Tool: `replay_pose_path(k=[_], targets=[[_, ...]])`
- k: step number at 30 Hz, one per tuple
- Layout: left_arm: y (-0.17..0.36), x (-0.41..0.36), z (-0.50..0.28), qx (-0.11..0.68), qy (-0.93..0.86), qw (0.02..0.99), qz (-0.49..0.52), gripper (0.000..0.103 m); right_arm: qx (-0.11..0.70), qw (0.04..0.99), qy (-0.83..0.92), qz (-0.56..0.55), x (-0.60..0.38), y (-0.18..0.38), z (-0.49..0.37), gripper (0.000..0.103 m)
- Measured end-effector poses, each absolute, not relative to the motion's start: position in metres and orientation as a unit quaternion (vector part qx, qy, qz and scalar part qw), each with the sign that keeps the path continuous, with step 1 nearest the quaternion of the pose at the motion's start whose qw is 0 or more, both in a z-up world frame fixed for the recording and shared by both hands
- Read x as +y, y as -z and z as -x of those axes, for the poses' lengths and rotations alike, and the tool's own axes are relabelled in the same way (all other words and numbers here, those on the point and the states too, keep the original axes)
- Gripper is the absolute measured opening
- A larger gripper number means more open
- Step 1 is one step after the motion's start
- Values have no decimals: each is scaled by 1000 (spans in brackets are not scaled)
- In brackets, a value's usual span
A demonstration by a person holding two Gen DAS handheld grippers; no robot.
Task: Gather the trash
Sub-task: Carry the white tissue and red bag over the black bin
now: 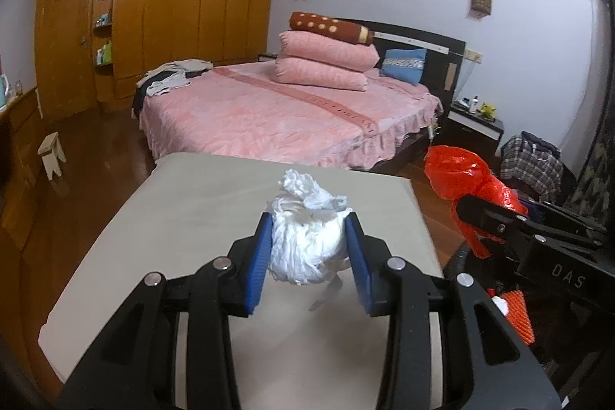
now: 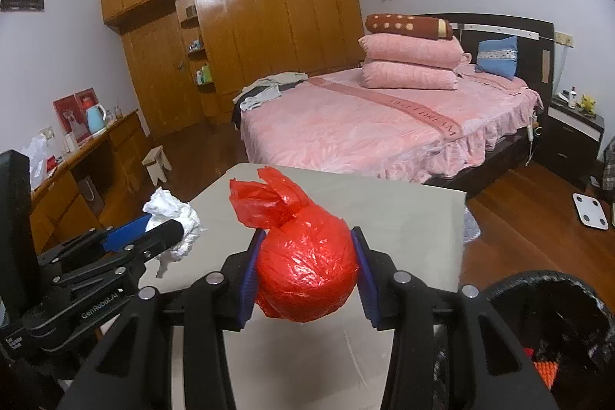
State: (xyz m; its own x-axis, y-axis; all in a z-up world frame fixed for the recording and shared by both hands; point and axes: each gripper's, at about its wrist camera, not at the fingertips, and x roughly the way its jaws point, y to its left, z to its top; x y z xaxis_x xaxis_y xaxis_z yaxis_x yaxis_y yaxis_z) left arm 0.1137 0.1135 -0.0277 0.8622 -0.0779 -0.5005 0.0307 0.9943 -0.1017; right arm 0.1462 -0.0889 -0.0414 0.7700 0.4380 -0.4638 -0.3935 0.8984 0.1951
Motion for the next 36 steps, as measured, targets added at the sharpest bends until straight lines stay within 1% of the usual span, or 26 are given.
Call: replay_pose_path(k=[9,18,28,36], targets=[[19,78,-89,250,59,966,35,37,239,948,-201,-53,-135,35,-107,44],[22,37,-73,246,97,964,32,38,229,958,-159,-60,-178,36,-74,44],[25,-23,-76,244,160,956,18,38,217,969,-95,-73,-234,35,-50,44],[34,-68,-82,246,204,948,-4,38,216,971,-57,-84,-269,40,-47,44]])
